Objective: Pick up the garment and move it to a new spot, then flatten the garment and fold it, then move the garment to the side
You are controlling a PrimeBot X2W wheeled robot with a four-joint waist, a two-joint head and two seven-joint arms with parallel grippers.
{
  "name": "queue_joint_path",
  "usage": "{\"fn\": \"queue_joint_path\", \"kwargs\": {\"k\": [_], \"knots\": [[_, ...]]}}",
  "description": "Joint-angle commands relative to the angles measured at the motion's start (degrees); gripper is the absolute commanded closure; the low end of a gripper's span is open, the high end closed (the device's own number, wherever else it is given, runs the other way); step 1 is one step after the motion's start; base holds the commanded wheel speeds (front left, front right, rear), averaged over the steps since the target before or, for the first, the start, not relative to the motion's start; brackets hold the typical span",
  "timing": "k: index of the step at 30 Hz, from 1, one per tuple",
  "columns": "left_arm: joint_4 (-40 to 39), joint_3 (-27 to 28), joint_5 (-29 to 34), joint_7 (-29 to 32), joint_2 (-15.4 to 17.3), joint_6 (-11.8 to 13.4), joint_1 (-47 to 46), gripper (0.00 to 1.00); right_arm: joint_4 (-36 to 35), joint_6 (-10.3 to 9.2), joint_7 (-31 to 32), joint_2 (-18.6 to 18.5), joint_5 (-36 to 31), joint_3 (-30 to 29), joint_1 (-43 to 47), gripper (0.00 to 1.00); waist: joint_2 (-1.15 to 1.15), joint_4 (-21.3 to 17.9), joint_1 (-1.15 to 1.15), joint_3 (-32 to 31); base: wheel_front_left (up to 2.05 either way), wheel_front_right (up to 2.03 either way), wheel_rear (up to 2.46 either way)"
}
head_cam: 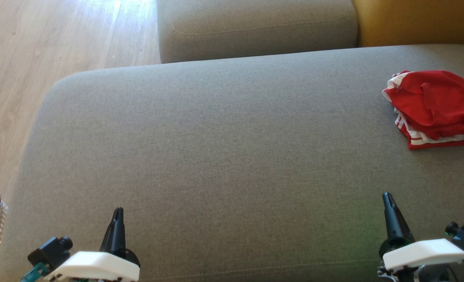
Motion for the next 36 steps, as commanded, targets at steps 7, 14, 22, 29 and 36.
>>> {"fn": "queue_joint_path", "kwargs": {"k": [7, 14, 22, 29, 36], "knots": [[-0.78, 2.25, -5.98, 1.07, 1.0, -1.26, -3.94, 1.0, -1.39, -0.01, 1.34, -1.33, 5.56, 0.06, -3.62, 1.0, 0.0, -0.23, 0.0, 0.14, 0.0, 0.0, 0.0], [0.01, 3.3, -11.01, 2.16, 1.07, -2.13, -5.1, 1.0, -1.15, -0.01, 2.44, -1.41, 10.1, -0.13, -4.42, 1.0, 0.0, -0.45, 0.0, 0.27, 0.0, 0.0, 0.0], [1.04, 4.68, -17.45, 3.59, 1.13, -3.24, -6.58, 1.0, -0.83, -0.01, 3.89, -1.5, 15.92, -0.4, -5.45, 1.0, 0.0, -0.74, 0.0, 0.45, 0.0, 0.0, 0.0], [1.85, 5.78, -22.43, 4.73, 1.15, -4.11, -7.74, 1.0, -0.59, -0.01, 5.02, -1.55, 20.43, -0.63, -6.26, 1.0, 0.0, -0.96, 0.0, 0.58, 0.0, 0.0, 0.0], [2.54, 6.74, -26.69, 5.71, 1.16, -4.86, -8.74, 1.0, -0.38, -0.02, 6.0, -1.59, 24.29, -0.84, -6.95, 1.0, 0.0, -1.15, 0.0, 0.7, 0.0, 0.0, 0.0]]}}
